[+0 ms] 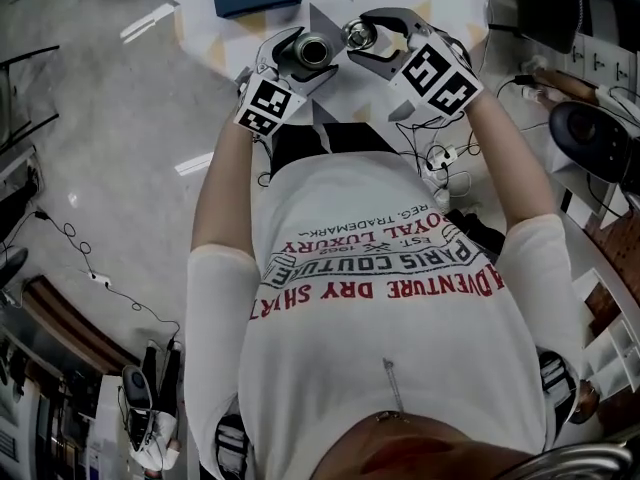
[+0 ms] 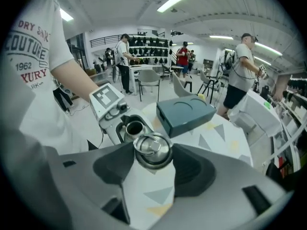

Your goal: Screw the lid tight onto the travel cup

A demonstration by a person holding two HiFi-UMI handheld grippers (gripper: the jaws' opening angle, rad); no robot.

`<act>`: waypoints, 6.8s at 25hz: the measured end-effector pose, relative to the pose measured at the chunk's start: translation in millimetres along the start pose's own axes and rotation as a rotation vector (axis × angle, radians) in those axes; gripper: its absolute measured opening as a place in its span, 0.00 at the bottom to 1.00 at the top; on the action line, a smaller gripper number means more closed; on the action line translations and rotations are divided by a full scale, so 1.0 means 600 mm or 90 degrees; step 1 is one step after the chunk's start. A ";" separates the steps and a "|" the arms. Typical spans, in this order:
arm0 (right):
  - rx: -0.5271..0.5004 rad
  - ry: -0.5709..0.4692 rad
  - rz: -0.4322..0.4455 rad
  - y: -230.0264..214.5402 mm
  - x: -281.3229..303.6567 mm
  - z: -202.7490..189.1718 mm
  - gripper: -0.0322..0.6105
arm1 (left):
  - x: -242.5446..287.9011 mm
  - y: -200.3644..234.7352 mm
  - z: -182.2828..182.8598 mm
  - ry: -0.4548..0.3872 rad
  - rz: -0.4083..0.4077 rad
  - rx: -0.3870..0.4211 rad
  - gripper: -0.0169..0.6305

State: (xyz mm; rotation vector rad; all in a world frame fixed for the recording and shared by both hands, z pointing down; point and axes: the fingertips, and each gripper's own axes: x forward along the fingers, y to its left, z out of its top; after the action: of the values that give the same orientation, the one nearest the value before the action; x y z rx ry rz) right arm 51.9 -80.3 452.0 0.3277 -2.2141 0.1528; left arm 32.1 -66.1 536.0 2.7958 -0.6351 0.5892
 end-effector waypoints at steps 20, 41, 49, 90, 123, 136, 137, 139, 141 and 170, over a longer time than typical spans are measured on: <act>-0.163 0.020 0.154 0.079 0.064 0.067 0.44 | 0.003 -0.003 -0.015 0.000 -0.035 -0.014 0.64; 0.087 -0.003 -0.035 0.061 0.068 0.070 0.44 | 0.002 -0.004 -0.001 -0.008 -0.046 -0.016 0.65; 0.106 -0.018 -0.065 0.061 0.065 0.068 0.44 | 0.003 -0.005 -0.001 -0.009 -0.053 -0.029 0.65; 0.058 -0.027 0.036 0.065 0.069 0.071 0.42 | 0.001 0.005 -0.010 0.005 -0.058 -0.041 0.66; -0.243 -0.121 0.260 0.079 0.043 0.073 0.41 | 0.001 -0.001 -0.005 0.018 -0.072 -0.048 0.68; -0.035 -0.199 0.046 0.066 0.049 0.072 0.41 | 0.005 0.003 -0.010 0.020 -0.071 -0.049 0.68; -0.016 -0.199 0.024 0.065 0.050 0.072 0.41 | 0.005 0.003 -0.010 0.021 -0.072 -0.049 0.68; 0.017 -0.194 -0.014 0.064 0.054 0.072 0.41 | 0.004 0.005 -0.012 0.022 -0.072 -0.048 0.68; 0.044 -0.183 -0.042 0.063 0.057 0.072 0.41 | 0.004 0.006 -0.014 0.022 -0.073 -0.048 0.68; -0.268 0.082 0.215 0.070 0.065 0.047 0.46 | 0.016 -0.002 -0.032 0.028 -0.074 -0.054 0.68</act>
State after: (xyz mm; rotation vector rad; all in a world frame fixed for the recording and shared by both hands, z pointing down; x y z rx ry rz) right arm -4.5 -53.5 465.4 -0.2807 -2.0925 -0.1103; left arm 34.0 -63.2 557.2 2.7107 -0.4748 0.5842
